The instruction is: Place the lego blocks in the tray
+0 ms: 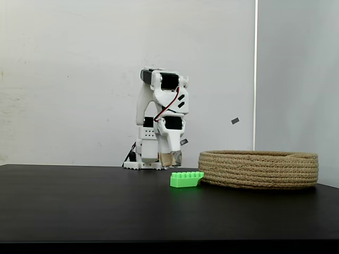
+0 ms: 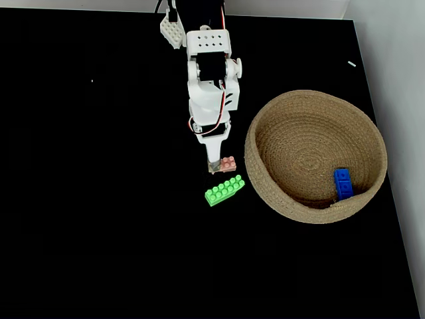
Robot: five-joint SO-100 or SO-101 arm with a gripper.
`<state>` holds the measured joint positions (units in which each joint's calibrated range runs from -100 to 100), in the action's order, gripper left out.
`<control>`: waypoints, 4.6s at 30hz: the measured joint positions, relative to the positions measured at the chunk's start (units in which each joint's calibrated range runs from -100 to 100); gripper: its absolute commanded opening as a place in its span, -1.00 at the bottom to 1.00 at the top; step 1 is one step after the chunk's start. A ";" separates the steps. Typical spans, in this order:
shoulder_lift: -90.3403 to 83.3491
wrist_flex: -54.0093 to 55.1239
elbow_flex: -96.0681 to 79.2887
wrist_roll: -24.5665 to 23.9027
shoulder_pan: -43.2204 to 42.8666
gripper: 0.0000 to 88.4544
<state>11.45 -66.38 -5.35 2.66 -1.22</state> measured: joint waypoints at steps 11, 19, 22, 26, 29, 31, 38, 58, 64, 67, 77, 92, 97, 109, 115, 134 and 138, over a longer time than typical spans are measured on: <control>3.48 1.30 0.00 0.00 -1.47 -0.41; 4.58 2.19 1.59 0.00 -1.47 -0.42; 5.09 2.76 1.77 0.00 -1.47 -0.44; 6.11 3.98 1.77 0.44 -1.47 -0.50; 6.45 4.95 1.86 0.88 -1.47 -0.54; 6.96 5.52 2.47 0.88 -1.47 -0.59; 9.58 6.41 6.01 0.88 -2.44 -1.00; -7.29 -4.30 14.58 9.82 -4.23 -1.00; -7.63 -1.79 22.89 12.50 -12.70 -1.00; -6.53 1.62 23.95 13.63 -18.24 -0.62; 1.10 9.01 22.18 15.04 -26.06 -0.13; 0.59 -0.16 20.68 8.79 -4.15 -0.26; 2.88 -0.73 20.59 8.11 0.73 -0.28; 13.32 -0.73 25.98 8.11 -1.14 -0.32; 17.47 -0.73 27.84 8.11 -2.04 -0.48; 24.43 2.52 31.46 8.11 -3.01 -1.00; 24.68 2.03 32.26 8.11 -3.18 -1.00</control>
<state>36.13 -64.35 26.91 10.77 -4.40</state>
